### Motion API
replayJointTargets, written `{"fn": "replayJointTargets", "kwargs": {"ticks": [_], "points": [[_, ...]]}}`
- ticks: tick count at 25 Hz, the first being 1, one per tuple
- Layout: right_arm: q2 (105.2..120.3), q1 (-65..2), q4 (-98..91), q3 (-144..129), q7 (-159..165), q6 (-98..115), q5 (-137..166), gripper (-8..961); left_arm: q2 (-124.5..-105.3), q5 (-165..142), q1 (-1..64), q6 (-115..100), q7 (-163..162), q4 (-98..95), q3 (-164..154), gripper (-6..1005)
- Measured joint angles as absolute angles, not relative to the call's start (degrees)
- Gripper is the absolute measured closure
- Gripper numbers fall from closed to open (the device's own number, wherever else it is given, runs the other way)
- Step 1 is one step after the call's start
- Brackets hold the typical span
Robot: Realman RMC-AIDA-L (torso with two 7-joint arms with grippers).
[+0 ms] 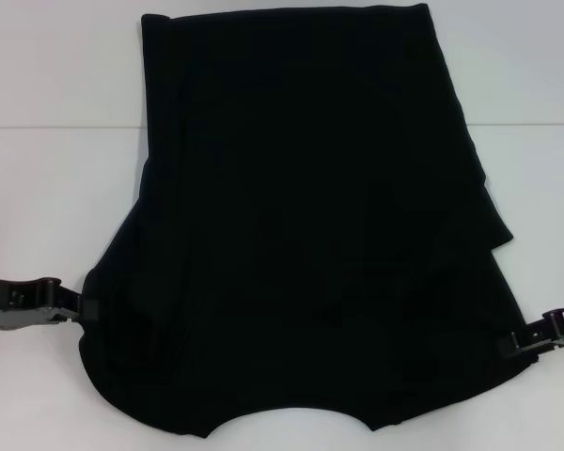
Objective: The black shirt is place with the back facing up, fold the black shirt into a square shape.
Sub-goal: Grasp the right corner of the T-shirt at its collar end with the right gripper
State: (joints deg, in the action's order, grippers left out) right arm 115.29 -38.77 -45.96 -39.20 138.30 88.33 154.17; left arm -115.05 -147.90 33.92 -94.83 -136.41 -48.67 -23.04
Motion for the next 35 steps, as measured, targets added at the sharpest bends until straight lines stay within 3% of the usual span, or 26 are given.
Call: {"fn": "replayJointTargets", "kwargs": {"ticks": [21,27,30,35], "points": [[115.63,-40.65,-43.18,-39.80,140.37,87.25,152.58,305,-115.08,-147.79,34.10,-94.90,-136.41,-48.07,-22.67,971],[115.54,-40.70,-43.15,-39.88,140.93,87.20,152.62,531,-115.12,-147.19,34.28,-95.27,-136.41,-48.07,-22.67,970],[115.50,-40.72,-43.15,-39.90,141.12,87.19,152.56,741,-115.13,-147.18,34.28,-95.32,-136.41,-48.07,-22.67,970],[115.49,-40.78,-43.15,-39.80,141.15,87.20,152.37,899,-115.10,-147.14,34.28,-95.38,-136.41,-48.08,-22.76,970]]}}
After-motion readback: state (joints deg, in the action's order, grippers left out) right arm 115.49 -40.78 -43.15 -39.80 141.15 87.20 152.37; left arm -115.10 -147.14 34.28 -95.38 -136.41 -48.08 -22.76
